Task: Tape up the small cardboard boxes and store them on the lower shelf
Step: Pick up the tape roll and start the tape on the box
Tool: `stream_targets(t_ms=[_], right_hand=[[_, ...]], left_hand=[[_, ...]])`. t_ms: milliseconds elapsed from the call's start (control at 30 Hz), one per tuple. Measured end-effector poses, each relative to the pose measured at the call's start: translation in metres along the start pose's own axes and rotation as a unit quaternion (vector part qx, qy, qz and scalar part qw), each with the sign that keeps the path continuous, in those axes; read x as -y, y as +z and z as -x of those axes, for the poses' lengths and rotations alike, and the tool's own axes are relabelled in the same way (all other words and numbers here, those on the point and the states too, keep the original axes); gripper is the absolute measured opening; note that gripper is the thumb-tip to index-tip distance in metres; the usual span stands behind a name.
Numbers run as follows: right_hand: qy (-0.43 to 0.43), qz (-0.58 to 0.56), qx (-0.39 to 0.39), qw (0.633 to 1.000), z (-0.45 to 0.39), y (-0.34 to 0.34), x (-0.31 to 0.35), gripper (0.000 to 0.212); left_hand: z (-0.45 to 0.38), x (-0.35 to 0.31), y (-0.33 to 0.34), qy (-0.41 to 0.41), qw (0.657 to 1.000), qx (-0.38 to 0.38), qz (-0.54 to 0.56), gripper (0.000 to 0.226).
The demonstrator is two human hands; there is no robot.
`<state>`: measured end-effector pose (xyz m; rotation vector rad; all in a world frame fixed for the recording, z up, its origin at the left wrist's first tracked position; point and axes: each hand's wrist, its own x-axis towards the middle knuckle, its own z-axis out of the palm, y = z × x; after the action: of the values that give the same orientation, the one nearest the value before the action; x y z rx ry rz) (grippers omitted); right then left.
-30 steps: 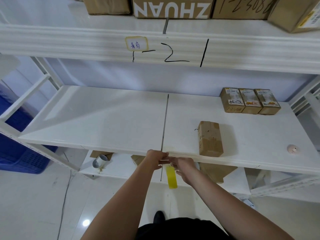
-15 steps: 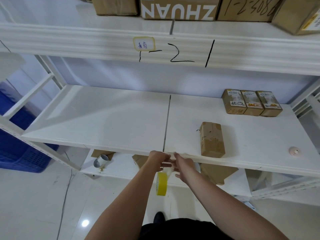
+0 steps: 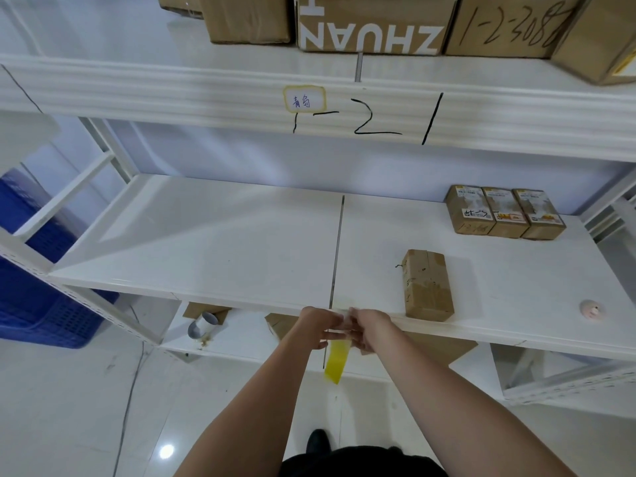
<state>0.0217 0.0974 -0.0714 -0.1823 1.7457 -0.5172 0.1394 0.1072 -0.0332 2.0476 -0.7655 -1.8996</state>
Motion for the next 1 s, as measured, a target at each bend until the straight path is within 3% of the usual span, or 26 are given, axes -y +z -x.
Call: stream_targets(t_ms=[200, 500, 733, 1000], right_hand=[[-0.041, 0.034, -0.036, 0.998, 0.001, 0.004, 0.004, 0.022], [-0.111, 0.146, -0.113, 0.977, 0.016, 0.011, 0.009, 0.014], [-0.216, 0.230, -0.159, 0.936, 0.017, 0.018, 0.010, 0.017], [-0.274, 0.294, -0.174, 0.899, 0.017, 0.020, 0.009, 0.015]], left_hand=[[0.004, 0.000, -0.001, -0.002, 1.000, 0.009, 0.007, 0.008], [0.003, 0.004, -0.004, -0.011, 0.999, 0.032, 0.024, 0.009], [0.002, 0.004, -0.010, -0.014, 0.998, 0.040, 0.043, 0.013], [-0.007, 0.008, -0.013, -0.025, 0.996, 0.056, 0.062, 0.010]])
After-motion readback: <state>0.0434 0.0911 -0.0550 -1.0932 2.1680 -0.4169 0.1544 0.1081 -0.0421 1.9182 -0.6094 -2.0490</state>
